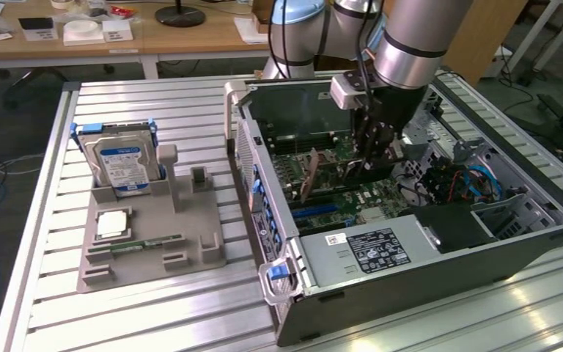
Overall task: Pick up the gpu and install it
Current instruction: 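Insert the gpu into the slot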
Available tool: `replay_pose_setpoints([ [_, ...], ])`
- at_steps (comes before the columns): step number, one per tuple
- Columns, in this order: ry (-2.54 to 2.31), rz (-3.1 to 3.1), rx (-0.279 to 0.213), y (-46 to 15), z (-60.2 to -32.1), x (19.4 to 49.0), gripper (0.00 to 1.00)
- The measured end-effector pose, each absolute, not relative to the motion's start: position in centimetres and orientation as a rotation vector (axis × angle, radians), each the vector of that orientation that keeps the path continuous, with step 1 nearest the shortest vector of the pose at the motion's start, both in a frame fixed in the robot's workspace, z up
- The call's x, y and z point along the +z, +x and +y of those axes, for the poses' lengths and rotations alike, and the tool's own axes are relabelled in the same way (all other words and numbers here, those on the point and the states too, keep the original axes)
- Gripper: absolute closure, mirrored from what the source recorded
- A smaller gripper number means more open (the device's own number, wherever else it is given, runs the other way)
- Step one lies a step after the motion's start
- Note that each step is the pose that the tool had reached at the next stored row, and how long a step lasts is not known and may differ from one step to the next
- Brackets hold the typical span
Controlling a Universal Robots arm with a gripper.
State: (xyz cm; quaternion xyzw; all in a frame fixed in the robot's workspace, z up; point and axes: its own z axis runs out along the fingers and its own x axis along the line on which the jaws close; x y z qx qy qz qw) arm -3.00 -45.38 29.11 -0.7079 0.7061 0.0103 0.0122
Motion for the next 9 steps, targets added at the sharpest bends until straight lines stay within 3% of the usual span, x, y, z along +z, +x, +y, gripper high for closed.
replay_pose_setpoints([
  [9, -2.207, 2.201, 0.032, -3.02, -45.38, 28.84, 0.74],
])
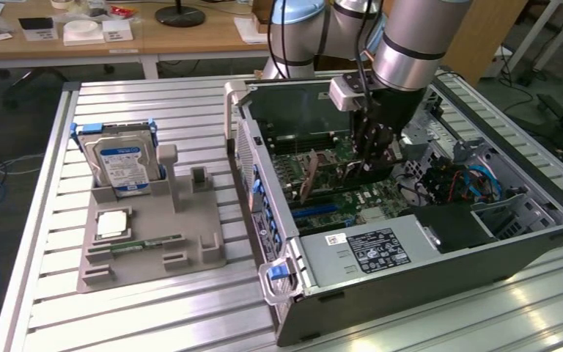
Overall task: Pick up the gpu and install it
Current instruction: 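Insert the gpu into the slot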
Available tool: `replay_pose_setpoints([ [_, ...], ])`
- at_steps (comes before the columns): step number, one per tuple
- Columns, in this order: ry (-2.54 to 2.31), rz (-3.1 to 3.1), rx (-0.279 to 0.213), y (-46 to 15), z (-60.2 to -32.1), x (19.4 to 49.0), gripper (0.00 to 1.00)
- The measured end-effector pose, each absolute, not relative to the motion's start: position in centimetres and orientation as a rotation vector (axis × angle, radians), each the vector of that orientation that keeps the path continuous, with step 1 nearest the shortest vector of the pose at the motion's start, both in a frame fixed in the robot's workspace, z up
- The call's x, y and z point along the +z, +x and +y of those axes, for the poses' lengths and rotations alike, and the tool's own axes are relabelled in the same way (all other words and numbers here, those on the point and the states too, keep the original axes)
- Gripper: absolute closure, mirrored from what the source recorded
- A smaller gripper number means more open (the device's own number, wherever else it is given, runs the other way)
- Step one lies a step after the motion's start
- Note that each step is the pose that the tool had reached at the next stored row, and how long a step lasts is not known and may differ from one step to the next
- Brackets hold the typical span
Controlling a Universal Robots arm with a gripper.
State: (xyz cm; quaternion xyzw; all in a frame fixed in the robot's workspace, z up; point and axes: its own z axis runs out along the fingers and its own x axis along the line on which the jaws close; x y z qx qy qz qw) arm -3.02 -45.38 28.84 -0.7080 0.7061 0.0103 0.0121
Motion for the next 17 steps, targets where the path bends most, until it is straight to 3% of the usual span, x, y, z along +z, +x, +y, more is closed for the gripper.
replay_pose_setpoints([
  [17, -2.207, 2.201, 0.032, -3.02, -45.38, 28.73, 0.74],
])
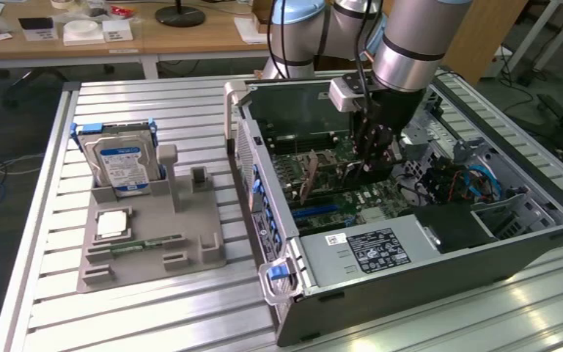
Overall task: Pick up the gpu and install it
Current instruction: 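Insert the gpu into the slot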
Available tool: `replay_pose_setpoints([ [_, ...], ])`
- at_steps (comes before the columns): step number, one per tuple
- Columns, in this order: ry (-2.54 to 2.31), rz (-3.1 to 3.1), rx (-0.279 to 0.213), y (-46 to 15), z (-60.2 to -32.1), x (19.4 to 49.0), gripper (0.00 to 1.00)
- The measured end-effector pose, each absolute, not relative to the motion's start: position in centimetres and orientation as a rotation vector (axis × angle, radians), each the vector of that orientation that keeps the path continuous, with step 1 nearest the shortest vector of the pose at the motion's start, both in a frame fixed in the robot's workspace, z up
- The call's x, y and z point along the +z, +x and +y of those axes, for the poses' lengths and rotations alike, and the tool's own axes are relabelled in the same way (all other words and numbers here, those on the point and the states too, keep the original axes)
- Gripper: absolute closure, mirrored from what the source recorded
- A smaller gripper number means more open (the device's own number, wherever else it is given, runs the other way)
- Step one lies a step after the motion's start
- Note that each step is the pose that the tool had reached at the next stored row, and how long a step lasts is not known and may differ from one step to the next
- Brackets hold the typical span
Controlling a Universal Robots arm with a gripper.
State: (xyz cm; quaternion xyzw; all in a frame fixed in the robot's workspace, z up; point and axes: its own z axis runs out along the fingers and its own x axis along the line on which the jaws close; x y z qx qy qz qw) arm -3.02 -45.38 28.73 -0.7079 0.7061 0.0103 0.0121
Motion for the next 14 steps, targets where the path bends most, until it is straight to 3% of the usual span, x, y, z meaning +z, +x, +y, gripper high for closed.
replay_pose_setpoints([
  [14, -2.207, 2.201, 0.032, -3.22, -45.50, 28.55, 0.74],
])
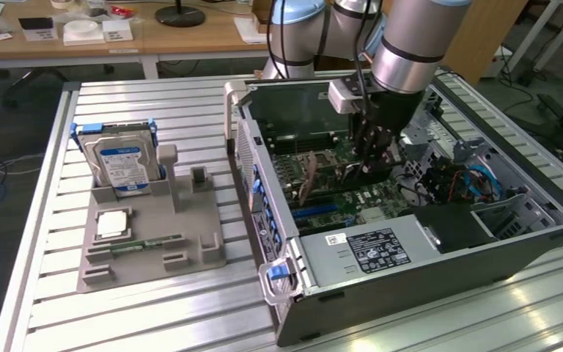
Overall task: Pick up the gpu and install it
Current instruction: 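Insert the gpu into the slot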
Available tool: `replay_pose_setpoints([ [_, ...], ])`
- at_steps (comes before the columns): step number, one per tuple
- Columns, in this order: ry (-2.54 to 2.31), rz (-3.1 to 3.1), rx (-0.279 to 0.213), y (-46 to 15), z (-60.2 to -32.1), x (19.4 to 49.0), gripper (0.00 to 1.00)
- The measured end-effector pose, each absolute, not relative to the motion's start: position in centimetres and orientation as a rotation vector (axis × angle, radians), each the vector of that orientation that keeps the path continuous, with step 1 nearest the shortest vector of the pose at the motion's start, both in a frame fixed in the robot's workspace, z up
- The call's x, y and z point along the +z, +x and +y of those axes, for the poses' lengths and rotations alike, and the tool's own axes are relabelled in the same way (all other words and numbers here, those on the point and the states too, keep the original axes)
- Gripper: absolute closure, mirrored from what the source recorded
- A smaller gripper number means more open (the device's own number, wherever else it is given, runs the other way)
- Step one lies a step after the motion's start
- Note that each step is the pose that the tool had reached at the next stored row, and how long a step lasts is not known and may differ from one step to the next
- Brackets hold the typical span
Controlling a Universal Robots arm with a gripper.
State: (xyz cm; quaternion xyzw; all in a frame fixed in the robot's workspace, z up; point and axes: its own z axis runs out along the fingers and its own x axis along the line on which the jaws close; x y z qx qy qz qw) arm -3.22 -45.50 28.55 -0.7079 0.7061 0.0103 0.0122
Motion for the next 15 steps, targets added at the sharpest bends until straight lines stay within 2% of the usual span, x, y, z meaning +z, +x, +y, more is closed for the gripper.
replay_pose_setpoints([
  [15, -2.207, 2.201, 0.032, -5.0, -45.6, 28.0, 0.74],
])
